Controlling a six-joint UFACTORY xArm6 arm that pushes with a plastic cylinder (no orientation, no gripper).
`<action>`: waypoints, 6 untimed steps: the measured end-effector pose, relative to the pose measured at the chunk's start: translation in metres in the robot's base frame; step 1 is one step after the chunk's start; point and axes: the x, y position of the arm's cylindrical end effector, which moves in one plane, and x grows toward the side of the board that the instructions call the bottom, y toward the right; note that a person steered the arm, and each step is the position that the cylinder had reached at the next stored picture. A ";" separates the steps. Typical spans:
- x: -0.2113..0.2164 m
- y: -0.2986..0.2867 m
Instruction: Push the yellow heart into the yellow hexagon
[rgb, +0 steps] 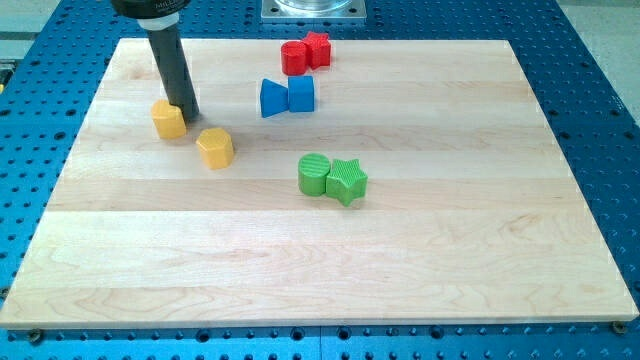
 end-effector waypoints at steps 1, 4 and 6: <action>-0.003 -0.021; 0.062 -0.038; 0.086 -0.002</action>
